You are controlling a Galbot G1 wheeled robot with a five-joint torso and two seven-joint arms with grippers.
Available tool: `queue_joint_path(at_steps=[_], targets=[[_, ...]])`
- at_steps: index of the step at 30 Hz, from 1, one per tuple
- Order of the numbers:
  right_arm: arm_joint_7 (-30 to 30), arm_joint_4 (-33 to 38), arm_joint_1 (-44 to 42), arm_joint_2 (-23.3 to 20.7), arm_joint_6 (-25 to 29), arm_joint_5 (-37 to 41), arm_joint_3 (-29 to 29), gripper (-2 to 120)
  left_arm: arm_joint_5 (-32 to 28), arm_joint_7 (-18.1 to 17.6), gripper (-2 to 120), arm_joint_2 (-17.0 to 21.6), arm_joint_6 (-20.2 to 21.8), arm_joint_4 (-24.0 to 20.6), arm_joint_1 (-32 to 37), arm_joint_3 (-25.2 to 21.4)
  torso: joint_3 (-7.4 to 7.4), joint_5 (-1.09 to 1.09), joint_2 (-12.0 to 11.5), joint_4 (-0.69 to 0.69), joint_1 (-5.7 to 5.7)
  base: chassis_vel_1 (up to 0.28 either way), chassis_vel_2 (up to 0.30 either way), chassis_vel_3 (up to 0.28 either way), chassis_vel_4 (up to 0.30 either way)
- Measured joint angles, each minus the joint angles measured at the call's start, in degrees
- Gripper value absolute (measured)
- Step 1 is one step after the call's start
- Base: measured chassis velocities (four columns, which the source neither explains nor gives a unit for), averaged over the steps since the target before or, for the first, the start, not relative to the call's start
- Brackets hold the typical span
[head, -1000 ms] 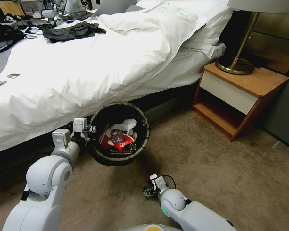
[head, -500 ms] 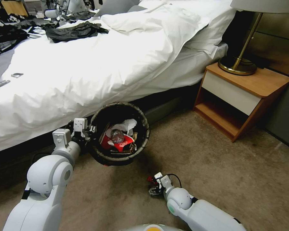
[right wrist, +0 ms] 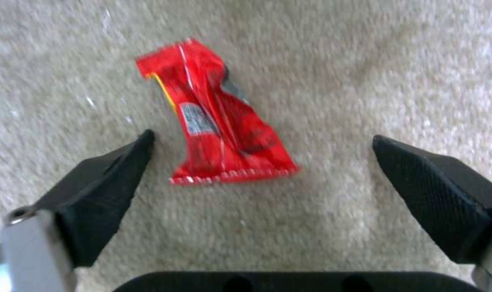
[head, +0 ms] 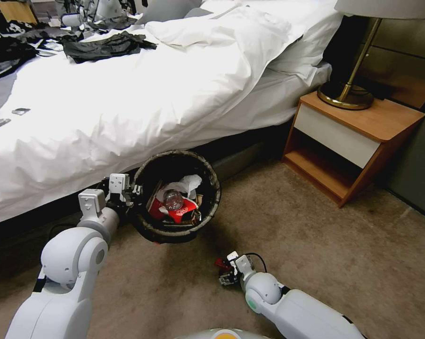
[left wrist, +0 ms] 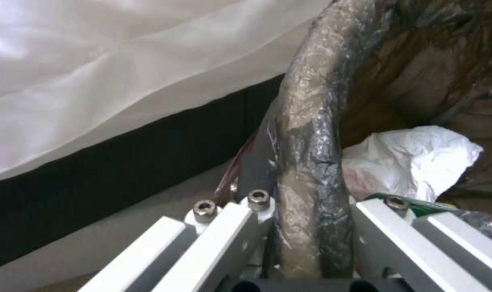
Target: Pick up the trash bin, then pick up the garbage from the floor and place it into the trash bin.
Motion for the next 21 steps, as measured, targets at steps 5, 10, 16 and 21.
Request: queue_joint_path(at_steps=[5,10,16,21], targets=[[0.1,-0.8,0.9,1.0,-0.1,0.0,-0.7,95,0.2,0.1,1,-0.1,0.0,0.0,0.0,0.2,-0.01,-0.01,0.0,-0.02,0.00,0.000,0.000,0.000,0.000],[0.1,-0.7,1.1,1.0,0.0,0.1,-1.0,85,0.2,0.1,1,0.0,0.0,0.0,0.1,0.1,0.00,0.07,0.0,0.08,0.00,0.000,0.000,0.000,0.000],[0.5,0.7,1.0,0.5,-0.7,1.4,-1.2,66,0.2,0.2,1,-0.1,0.0,0.1,0.0,0.3,0.01,0.10,0.0,0.06,0.00,0.000,0.000,0.000,0.000],[0.6,1.1,0.6,0.6,-0.8,1.5,-1.3,52,0.4,0.2,1,-0.1,0.0,0.4,-0.1,0.3,0.00,0.07,0.0,0.04,0.00,0.000,0.000,0.000,0.000]])
